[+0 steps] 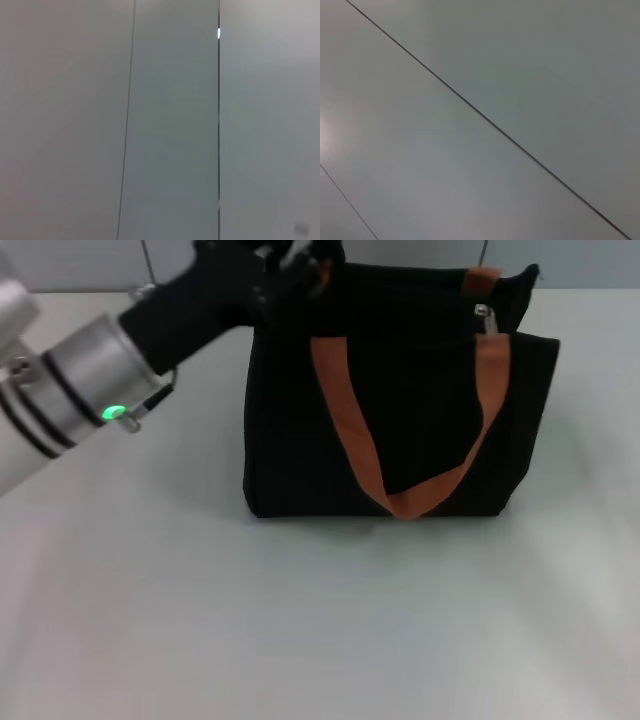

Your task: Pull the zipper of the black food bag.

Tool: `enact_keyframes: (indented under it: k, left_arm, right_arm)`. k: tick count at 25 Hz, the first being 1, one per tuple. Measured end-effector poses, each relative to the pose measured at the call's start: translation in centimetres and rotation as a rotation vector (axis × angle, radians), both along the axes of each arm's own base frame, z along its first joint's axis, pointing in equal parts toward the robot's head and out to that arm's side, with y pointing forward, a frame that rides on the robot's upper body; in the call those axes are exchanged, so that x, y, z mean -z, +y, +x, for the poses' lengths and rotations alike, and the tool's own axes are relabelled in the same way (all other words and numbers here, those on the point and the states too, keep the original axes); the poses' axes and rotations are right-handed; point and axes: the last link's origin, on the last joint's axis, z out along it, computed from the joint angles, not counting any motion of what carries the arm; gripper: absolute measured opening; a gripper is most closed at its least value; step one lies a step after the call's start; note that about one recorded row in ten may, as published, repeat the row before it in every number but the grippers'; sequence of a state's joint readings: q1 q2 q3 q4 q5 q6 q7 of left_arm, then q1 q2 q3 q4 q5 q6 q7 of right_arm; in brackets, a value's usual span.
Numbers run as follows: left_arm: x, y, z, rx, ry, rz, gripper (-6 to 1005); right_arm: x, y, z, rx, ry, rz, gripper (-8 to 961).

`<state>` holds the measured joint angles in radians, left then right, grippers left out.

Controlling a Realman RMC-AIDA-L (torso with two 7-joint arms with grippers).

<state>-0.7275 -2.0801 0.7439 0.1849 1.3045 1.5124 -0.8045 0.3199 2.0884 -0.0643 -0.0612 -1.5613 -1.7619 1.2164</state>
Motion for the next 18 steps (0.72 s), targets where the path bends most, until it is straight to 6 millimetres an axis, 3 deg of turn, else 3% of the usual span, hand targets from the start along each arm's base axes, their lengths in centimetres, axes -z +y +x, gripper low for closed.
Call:
enact_keyframes:
  k: [2,9,13,15,16,18]
  left_arm:
    - [-1.1,-0.8,-0.1,0.032,-0.059,0.003,304]
    - [-3.2,-3.1,-1.0,0.109,-0.13,0.01,628]
    - [-5.3,-5.0,-2.6,0.118,-0.197,0.052,785]
    - [-5.8,-5.6,-3.3,0.109,-0.21,0.069,791]
    - [-6.9,-6.9,-5.1,0.064,-0.231,0.121,795]
    - [-7.7,-8.0,-6.7,0.005,-0.242,0.178,801]
  right_arm:
    - [0.0,0.0,-0.1,-0.005,-0.001,-0.003,664]
    - [0.1,-0.7,0.0,-0.006,0.023,0.004,664]
    - [-0.1,-1.1,0.1,-0.015,0.021,0.012,663]
    - [-0.2,-1.5,0.2,-0.014,0.024,0.018,663]
    - [-0.3,-1.6,0.1,-0.021,0.024,0.02,663]
    - [-0.5,-1.8,-0.1,-0.045,0.018,0.029,663]
